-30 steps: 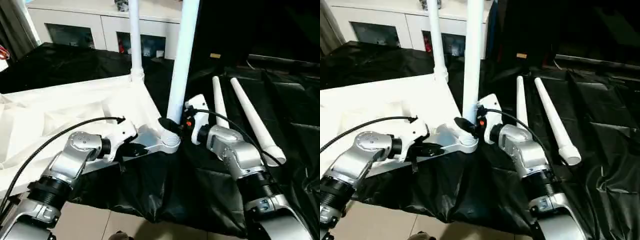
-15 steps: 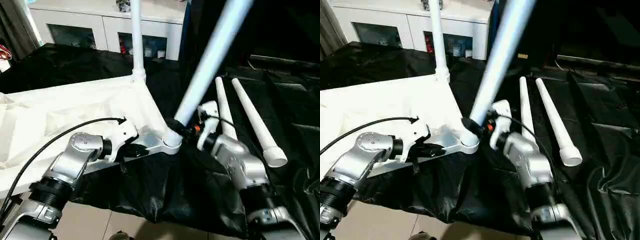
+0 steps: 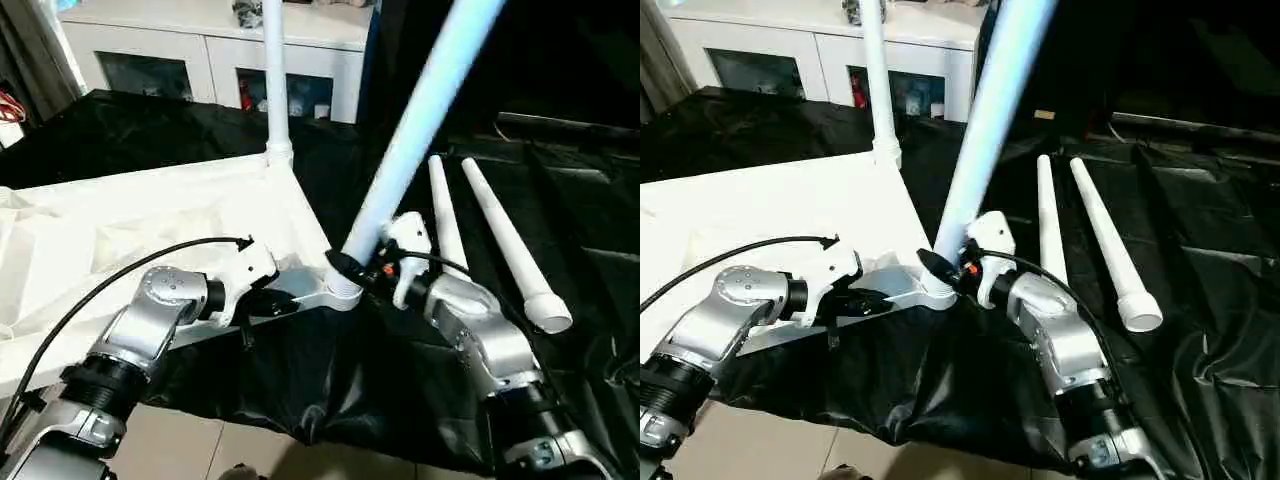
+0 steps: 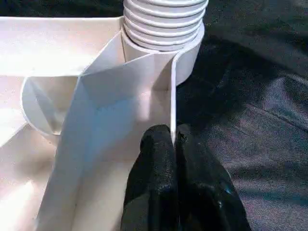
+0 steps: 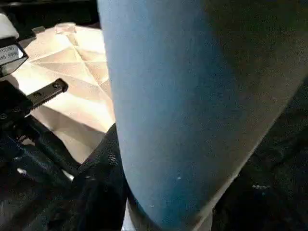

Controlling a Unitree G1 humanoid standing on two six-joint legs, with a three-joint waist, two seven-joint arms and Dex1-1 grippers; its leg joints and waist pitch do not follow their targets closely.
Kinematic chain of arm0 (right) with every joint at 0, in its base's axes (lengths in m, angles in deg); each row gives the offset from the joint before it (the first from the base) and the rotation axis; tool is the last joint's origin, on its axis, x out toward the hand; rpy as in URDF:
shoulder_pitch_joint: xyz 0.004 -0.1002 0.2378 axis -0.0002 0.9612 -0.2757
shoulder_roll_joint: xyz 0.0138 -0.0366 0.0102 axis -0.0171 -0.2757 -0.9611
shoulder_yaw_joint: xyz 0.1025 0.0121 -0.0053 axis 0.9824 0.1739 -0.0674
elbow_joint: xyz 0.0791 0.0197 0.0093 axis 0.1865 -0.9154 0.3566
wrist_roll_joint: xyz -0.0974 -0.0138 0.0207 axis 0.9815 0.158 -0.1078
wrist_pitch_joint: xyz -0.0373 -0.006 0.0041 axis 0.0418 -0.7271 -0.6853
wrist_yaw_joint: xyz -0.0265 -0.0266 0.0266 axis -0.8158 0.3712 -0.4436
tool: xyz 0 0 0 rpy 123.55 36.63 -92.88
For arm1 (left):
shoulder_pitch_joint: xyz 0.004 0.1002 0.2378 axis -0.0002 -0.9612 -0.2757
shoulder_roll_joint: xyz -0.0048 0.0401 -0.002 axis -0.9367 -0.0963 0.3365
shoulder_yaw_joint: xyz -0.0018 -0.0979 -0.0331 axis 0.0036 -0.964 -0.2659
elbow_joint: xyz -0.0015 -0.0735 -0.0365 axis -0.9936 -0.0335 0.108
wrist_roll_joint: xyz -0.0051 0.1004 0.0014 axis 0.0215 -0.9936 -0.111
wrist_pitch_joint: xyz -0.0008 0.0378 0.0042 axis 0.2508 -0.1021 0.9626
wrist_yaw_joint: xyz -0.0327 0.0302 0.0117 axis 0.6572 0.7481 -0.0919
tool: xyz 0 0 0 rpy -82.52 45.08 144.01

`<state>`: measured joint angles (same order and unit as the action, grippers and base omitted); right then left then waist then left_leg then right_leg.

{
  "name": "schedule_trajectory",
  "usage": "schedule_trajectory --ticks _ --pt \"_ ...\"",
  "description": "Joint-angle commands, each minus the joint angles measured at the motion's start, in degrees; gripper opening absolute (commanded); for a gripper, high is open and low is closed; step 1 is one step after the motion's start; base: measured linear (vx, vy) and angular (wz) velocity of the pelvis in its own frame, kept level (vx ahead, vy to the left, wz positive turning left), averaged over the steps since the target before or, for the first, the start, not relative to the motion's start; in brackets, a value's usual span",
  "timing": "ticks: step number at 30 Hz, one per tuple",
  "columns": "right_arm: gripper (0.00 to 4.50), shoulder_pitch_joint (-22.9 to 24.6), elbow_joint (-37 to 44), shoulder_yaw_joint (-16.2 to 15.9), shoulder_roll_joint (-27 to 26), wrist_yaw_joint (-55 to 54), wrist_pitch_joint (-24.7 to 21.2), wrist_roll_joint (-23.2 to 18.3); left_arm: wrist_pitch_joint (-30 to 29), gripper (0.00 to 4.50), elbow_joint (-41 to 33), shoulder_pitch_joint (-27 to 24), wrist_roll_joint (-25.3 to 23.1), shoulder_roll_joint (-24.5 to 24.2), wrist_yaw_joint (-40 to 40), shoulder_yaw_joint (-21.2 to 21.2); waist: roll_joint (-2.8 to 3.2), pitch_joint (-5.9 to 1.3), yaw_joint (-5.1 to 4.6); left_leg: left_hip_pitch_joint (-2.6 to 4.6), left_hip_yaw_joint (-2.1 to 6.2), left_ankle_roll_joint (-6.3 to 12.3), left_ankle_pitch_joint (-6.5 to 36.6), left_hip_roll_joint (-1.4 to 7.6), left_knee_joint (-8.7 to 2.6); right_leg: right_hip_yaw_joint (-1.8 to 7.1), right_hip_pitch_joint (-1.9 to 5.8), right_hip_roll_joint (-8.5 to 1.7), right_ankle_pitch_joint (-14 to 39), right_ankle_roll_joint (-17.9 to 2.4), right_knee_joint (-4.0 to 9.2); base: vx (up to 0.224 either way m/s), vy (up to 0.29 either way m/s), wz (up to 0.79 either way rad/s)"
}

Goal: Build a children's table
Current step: Insert table leg to table base

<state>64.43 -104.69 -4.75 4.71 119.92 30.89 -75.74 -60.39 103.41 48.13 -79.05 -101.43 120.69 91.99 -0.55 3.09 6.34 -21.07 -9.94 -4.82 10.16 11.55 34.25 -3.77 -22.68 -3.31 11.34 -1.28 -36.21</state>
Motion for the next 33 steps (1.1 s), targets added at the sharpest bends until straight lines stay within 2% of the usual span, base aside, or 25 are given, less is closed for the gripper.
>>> schedule_trajectory --ticks 1,9,10,14,16,20,22,24,25,26,30,33 --pt "1.88 1.01 -3.36 -2.91 0.64 1.62 -2.58 2.08 1.67 0.00 -0.65 0.35 1.26 0.38 -0.54 -1.76 -0.04 -3.59 -0.13 0.69 0.56 -0.10 11.00 1.66 -4.24 3.10 2.43 -4.79 14.46 -8.07 4.85 0.000 0.000 0.00" --pt "1.88 -2.65 -10.32 -4.37 1.40 7.75 -2.60 2.37 2.18 0.00 -3.31 -0.78 0.54 -1.66 3.03 0.35 -0.36 -3.80 -0.41 0.78 0.67 -0.37 11.66 1.80 -4.35 3.02 2.46 -4.83 12.51 -9.03 4.54 0.000 0.000 0.00" --pt "1.88 -3.28 -11.16 -4.75 1.69 9.08 -2.37 2.44 2.09 0.00 -4.31 -1.06 0.53 -2.28 4.02 0.76 -0.66 -3.52 -0.61 0.76 0.62 -0.29 12.12 1.83 -4.46 3.08 2.36 -4.76 12.08 -9.16 4.66 0.000 0.000 0.00" --pt "1.88 -3.67 -11.13 -5.87 2.63 13.46 -2.18 1.96 1.57 0.00 -6.97 -1.70 0.77 -3.75 6.07 1.38 -0.84 -3.09 -0.93 0.79 0.72 -0.13 13.55 1.91 -4.74 3.08 2.24 -4.70 12.77 -9.16 4.72 0.000 0.000 0.00" --pt "1.88 -3.41 -10.24 -7.10 3.76 17.97 -2.22 1.44 1.54 0.00 -8.51 -1.80 0.85 -5.08 7.74 1.74 -0.95 -2.58 -1.13 0.92 0.75 0.07 14.99 1.96 -4.90 3.15 1.96 -4.70 14.32 -9.01 4.97 0.000 0.000 0.00" --pt "1.88 -2.94 -9.35 -8.16 4.95 21.44 -1.69 1.23 0.85 0.00 -9.97 -1.66 1.22 -6.17 8.94 1.70 -1.17 -2.03 -1.13 1.07 0.88 -0.24 16.70 2.03 -5.19 3.17 1.77 -4.67 16.26 -8.90 5.15 0.000 0.000 0.00" --pt "1.88 -2.58 -9.01 -8.55 5.60 23.79 -0.96 1.05 0.12 0.00 -11.30 -1.59 1.62 -6.83 9.62 1.56 -1.51 -1.34 -1.21 1.10 0.88 -0.30 17.98 2.06 -5.37 3.26 1.42 -4.78 18.38 -8.66 5.43 0.000 0.000 0.00" --pt "1.88 -2.19 -8.52 -8.78 6.12 25.80 -0.34 0.78 -0.53 0.00 -12.48 -1.63 2.01 -7.53 10.38 1.40 -1.47 -1.35 -1.15 1.24 0.96 -0.27 18.26 2.13 -5.39 3.29 1.44 -4.79 18.96 -8.69 5.42 0.000 0.000 0.00" --pt "1.88 -2.12 -8.40 -8.83 6.21 26.13 -0.25 0.71 -0.65 0.00 -12.66 -1.63 2.06 -7.66 10.50 1.37 -1.48 -0.94 -1.19 1.16 0.99 -0.26 18.78 2.14 -5.52 3.31 1.33 -4.76 19.08 -8.86 5.48 0.000 0.000 0.00" --pt "1.88 -2.06 -8.25 -8.94 6.39 26.76 -0.08 0.61 -0.86 0.00 -12.83 -1.58 2.05 -7.88 10.62 1.32 -1.55 -0.86 -1.18 1.24 0.97 -0.27 18.75 2.16 -5.55 3.36 1.33 -4.80 18.73 -9.15 5.49 0.000 0.000 0.00" --pt "1.88 -2.70 -9.26 -8.01 5.87 26.14 0.51 0.61 -1.81 0.00 -12.71 -0.98 0.99 -8.08 9.13 0.60 -1.71 -0.45 -1.13 1.10 0.89 0.07 17.20 2.12 -5.62 3.40 1.44 -4.83 17.12 -10.01 5.37 0.000 0.000 0.00" --pt "1.88 -4.73 -13.95 -5.85 3.23 18.60 2.46 2.90 -4.66 0.00 -13.30 -0.37 0.33 -7.66 6.48 -0.26 -1.82 -0.09 -1.26 1.16 0.99 -0.35 18.05 2.14 -5.81 3.42 1.23 -5.09 20.77 -9.57 5.66 0.000 0.000 0.00"
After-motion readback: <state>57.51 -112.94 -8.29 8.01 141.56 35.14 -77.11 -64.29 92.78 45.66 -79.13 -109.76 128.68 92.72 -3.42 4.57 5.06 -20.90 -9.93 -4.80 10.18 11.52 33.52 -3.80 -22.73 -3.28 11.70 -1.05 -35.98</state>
